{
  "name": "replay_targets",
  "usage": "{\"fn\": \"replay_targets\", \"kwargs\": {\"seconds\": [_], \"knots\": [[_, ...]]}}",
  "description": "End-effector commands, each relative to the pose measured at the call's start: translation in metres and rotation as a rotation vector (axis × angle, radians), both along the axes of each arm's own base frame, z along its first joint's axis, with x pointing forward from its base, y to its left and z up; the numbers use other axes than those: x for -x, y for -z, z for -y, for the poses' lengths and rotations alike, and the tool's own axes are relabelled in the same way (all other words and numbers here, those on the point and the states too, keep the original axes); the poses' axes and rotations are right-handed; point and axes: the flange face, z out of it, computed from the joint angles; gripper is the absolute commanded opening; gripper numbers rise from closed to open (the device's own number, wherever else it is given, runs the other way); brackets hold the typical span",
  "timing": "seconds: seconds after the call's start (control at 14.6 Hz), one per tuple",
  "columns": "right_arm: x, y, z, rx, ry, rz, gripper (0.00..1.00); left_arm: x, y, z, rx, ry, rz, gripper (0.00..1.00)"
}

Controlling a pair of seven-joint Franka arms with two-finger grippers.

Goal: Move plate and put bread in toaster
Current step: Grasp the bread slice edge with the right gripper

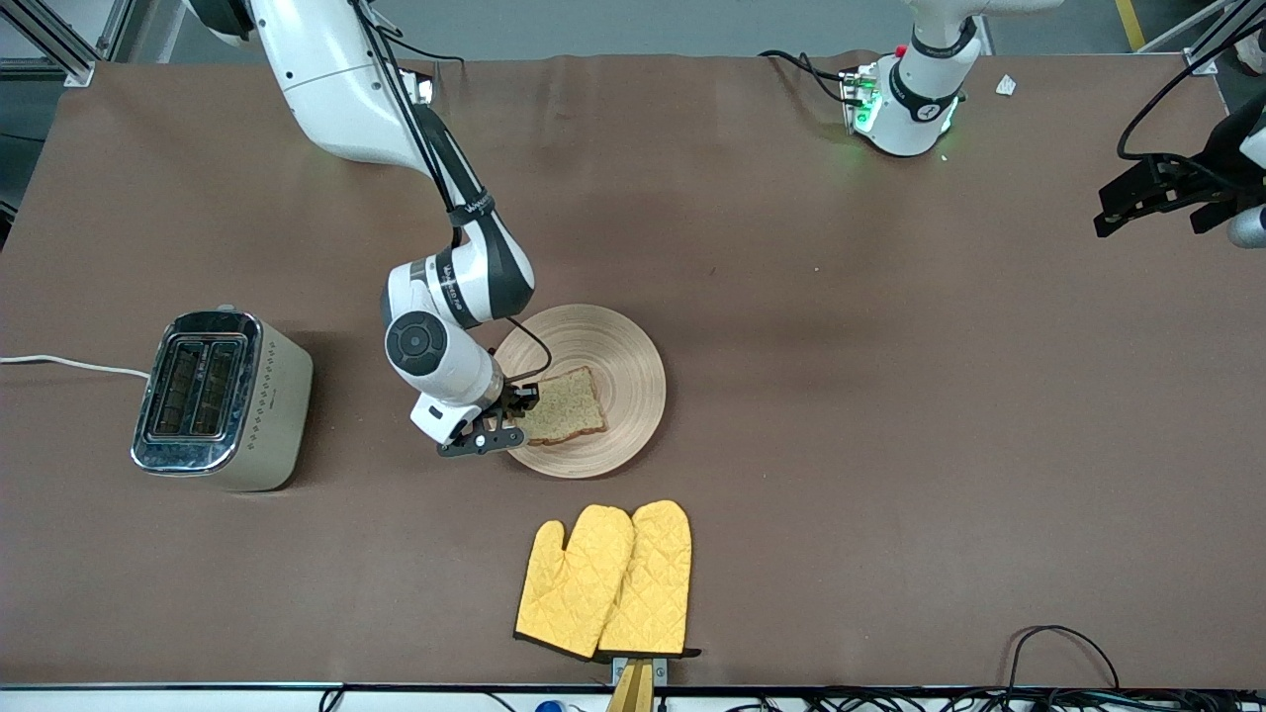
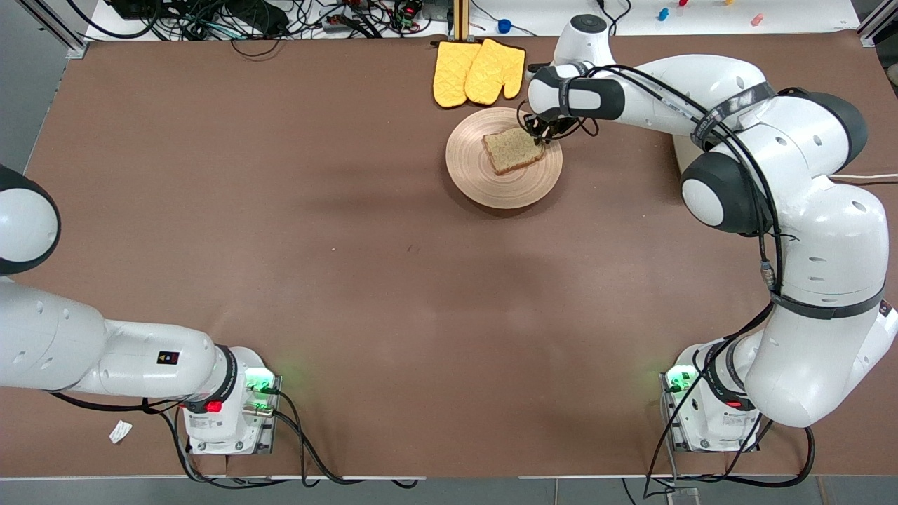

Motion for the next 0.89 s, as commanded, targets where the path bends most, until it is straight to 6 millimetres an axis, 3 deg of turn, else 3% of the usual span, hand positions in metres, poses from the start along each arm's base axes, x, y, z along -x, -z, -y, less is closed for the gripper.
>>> {"fn": "replay_targets", "kwargs": {"seconds": [0.0,0.14,0.48,0.82], "knots": [[0.001,0.004,-0.002,-0.011,0.020,-0.003,0.25,0.003,-0.001,0.003,-0.010,0.018,-0.001,1.00],[0.001,0.004,-0.001,-0.018,0.030,-0.007,0.21,0.004,-0.001,0.011,-0.014,0.032,-0.001,1.00],[0.002,0.004,-0.001,-0.021,0.033,-0.010,0.05,0.003,-0.003,0.001,-0.019,0.017,0.002,1.00],[0.002,0.003,-0.002,-0.021,0.033,-0.013,0.01,0.003,-0.003,-0.001,-0.019,0.012,0.002,1.00]]}}
